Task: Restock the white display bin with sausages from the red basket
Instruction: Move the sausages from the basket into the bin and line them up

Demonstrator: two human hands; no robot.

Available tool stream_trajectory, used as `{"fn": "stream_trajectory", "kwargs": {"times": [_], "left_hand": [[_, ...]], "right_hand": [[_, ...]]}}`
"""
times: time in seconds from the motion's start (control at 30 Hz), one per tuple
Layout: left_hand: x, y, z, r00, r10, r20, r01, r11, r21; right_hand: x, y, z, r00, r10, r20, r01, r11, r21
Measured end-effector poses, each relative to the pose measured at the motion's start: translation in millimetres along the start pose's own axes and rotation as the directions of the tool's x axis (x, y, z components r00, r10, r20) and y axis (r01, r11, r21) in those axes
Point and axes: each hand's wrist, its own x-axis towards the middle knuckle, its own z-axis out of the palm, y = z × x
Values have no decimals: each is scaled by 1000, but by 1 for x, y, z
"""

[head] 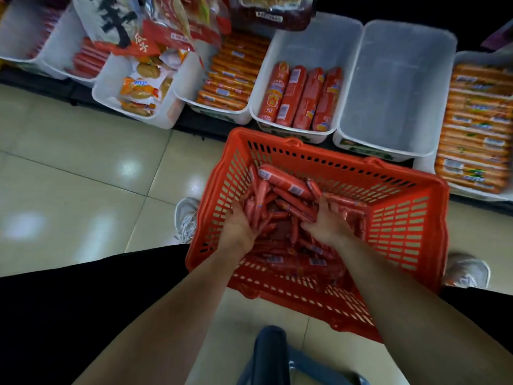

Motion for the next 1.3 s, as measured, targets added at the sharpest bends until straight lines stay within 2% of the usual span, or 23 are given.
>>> {"fn": "stream_trajectory", "kwargs": {"times": [0.07, 0.17, 0.3, 0.43, 0.47, 0.5, 0.57, 0.63, 0.73, 0.8, 0.9, 1.03, 1.23, 1.3], "left_hand": [[9, -7, 0, 998, 53, -34, -53, 999, -8], [17, -9, 3, 998, 6, -56, -9, 999, -50], [28, -10, 17, 991, 53, -124, -54, 998, -9], [30, -3, 28, 977, 166, -137, -154, 984, 91], [29, 0, 27, 978, 182, -103, -172, 980, 100], [30, 2, 27, 988, 135, -69, -126, 985, 115], [32, 3, 24, 992, 59, -112, -47, 993, 110], [39, 5, 29, 991, 73, -109, -59, 990, 131], [49, 8, 30, 999, 20, -43, -16, 995, 101], [55, 11, 26, 999, 30, -29, -26, 989, 147], [58, 15, 27, 999, 19, 31, -24, 985, 168], [64, 4, 27, 993, -22, 116, 28, 998, -56], [71, 7, 25, 976, -62, 209, 81, 994, -80], [70, 11, 23, 966, -80, 247, 99, 993, -62]], "right_hand": [[9, -1, 7, 1000, 11, -26, -10, 1000, 3], [21, 4, 16, 998, 26, -63, -26, 1000, -10], [39, 11, 21, 998, -8, -68, 4, 998, -68], [47, 13, 15, 992, -122, -26, 114, 974, -196], [47, 13, 13, 989, -148, 3, 146, 968, -202], [47, 12, 11, 986, -156, 54, 163, 968, -191], [40, 11, 11, 979, -140, 146, 164, 972, -168], [36, 13, 14, 978, -119, 171, 149, 974, -169], [32, 7, 25, 987, -102, 123, 126, 969, -214], [30, -10, 31, 993, -96, 66, 108, 971, -215], [28, -26, 41, 997, -77, 1, 76, 988, -136], [34, -30, 41, 995, -64, -76, 56, 994, -99], [47, -10, 35, 996, -83, 40, 75, 980, 182], [44, -5, 36, 996, -82, 21, 73, 959, 275]]}}
